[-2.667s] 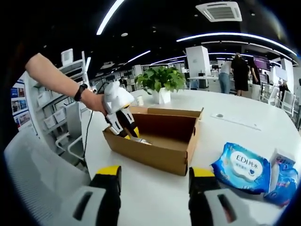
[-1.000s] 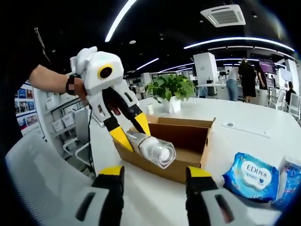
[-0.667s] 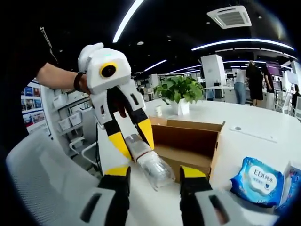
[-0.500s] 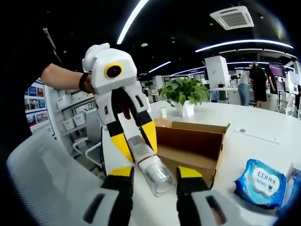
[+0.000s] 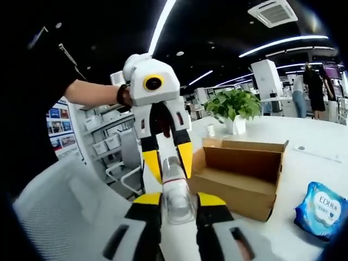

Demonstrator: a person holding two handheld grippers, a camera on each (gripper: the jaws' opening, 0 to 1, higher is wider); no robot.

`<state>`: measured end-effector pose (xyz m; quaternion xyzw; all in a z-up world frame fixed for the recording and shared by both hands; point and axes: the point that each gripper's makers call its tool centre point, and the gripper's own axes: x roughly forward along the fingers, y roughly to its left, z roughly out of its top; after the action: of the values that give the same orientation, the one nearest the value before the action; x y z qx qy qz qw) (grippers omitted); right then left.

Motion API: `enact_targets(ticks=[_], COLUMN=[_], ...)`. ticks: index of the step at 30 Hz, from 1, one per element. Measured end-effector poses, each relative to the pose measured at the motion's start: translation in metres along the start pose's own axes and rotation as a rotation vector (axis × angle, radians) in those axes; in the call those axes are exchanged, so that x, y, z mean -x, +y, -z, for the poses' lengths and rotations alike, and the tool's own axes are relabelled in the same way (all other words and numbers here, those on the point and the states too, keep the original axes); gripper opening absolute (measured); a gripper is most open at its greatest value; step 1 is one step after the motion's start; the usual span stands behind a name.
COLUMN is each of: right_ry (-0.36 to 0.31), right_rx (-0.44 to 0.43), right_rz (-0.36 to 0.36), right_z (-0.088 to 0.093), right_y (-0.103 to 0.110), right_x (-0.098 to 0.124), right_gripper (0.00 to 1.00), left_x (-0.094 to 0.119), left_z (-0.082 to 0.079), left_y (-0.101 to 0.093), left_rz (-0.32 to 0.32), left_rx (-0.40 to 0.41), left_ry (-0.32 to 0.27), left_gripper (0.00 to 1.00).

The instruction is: Operate the shoe box by opening the lid, removing the specified soft item, and placing it in the target area until the item is outside and the box remains undamaged.

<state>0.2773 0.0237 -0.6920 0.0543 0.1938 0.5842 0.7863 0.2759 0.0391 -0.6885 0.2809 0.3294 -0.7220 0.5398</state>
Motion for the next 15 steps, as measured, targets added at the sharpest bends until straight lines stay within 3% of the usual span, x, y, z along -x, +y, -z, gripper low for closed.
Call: enact_targets(ticks=[7, 15], right_ry=[-0.026, -0.007], right_rx=[-0.022, -0.057], right_rz=[-0.041, -0.029], right_z=[-0.0037, 0.0005], right_y=[0.0095, 0.009], right_x=[-0.0036, -0.0044], right_gripper=[0.18, 0.17], left_x=[0.0023, -0.0018], left_z=[0.0023, 0.0028], left_y=[-0.0081, -0.0064], left_rz=[0.037, 0.029], left_rx=[0.038, 0.066], left_ry=[-0.03, -0.052], left_gripper=[0.19, 0.2])
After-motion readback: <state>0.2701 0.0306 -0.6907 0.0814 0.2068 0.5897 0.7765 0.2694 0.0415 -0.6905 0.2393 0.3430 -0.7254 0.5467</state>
